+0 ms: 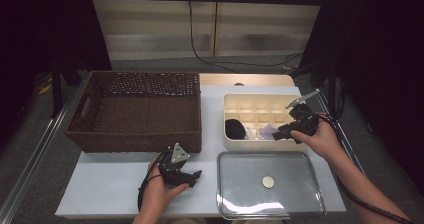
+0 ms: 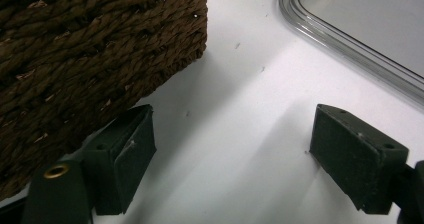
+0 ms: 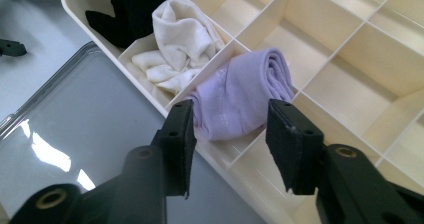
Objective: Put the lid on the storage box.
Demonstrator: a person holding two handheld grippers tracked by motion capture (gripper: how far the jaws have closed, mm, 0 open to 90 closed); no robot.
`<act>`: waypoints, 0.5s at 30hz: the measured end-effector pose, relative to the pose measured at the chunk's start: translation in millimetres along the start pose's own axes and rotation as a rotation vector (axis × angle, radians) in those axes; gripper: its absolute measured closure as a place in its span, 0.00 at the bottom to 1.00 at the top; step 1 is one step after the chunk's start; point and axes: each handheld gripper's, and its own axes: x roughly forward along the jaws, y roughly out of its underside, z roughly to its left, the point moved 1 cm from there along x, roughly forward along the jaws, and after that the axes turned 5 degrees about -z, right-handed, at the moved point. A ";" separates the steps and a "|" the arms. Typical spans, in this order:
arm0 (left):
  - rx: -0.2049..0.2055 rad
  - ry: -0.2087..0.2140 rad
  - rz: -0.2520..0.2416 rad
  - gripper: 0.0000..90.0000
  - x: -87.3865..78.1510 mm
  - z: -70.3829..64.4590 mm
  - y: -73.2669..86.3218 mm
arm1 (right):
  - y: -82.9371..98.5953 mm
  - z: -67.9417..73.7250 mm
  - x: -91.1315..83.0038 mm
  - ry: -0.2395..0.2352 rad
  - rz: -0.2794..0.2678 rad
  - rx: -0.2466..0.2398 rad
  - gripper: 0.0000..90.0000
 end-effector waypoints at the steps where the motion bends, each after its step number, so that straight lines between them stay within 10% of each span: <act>1: -0.003 0.000 -0.002 0.20 0.1 -0.1 0.0 | 1.0 0.6 -1.1 0.000 -0.002 -0.001 0.57; 15: -0.006 0.003 -0.001 0.20 0.1 -0.2 0.1 | 30.7 4.7 -20.1 0.004 -0.043 -0.026 0.39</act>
